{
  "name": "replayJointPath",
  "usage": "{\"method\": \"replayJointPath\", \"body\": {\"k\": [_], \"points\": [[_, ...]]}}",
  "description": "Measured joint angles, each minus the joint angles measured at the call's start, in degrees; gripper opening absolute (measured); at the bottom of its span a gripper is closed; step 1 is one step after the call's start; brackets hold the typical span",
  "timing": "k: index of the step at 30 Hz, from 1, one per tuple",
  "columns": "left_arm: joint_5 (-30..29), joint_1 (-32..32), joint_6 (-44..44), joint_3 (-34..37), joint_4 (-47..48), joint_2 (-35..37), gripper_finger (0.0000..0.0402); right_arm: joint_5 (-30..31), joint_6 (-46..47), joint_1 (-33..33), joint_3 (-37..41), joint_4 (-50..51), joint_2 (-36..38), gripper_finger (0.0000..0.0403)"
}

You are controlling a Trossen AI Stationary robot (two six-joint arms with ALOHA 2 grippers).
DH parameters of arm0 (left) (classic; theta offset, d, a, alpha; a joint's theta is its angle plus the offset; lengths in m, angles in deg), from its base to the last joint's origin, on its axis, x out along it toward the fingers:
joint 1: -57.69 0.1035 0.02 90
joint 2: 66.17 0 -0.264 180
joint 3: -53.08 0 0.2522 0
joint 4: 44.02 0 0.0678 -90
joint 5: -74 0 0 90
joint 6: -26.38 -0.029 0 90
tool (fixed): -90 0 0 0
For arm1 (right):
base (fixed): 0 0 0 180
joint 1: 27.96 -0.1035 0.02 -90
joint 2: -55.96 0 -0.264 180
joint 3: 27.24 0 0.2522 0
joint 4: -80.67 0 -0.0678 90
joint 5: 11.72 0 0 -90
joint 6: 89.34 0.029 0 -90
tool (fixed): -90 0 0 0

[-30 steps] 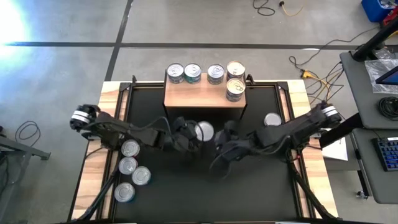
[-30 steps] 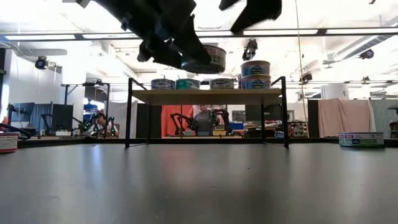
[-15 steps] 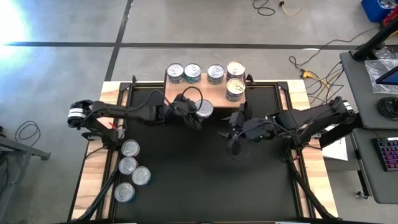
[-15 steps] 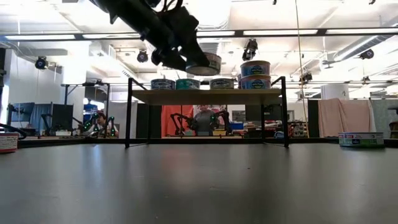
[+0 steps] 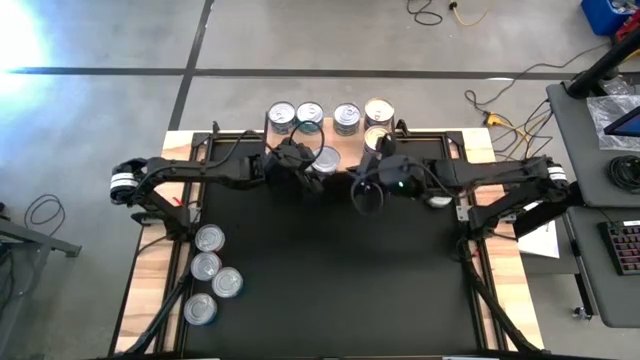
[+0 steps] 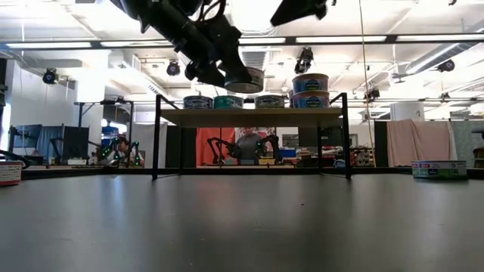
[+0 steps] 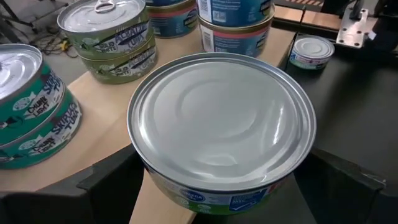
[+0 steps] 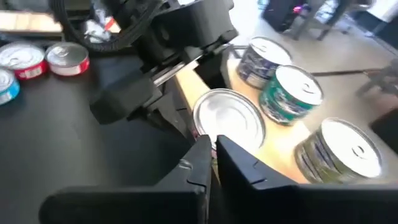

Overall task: Stack canned seafood by type on shelf
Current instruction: Put the bottom green tuna can on the shelf

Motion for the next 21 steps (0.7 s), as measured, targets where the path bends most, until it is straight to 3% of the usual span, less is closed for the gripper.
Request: {"method": "replayJointPath", "body": {"k": [7,14,21], "points": [[6.04,1.69,-0.43,0.0,-0.31,0.0,0.0351,-13.56,-3.77,7.49,0.0,-5.74,-5.46,0.0013],[6.52,1.82,-1.64,0.28,-0.47,-2.54,0.0353,-15.22,-6.29,10.34,-0.57,-11.99,-11.1,0.0013],[4.68,2.19,-2.9,-1.81,-0.75,-7.09,0.0381,-13.72,-10.27,10.93,-8.45,-2.85,-18.64,0.0013]]}}
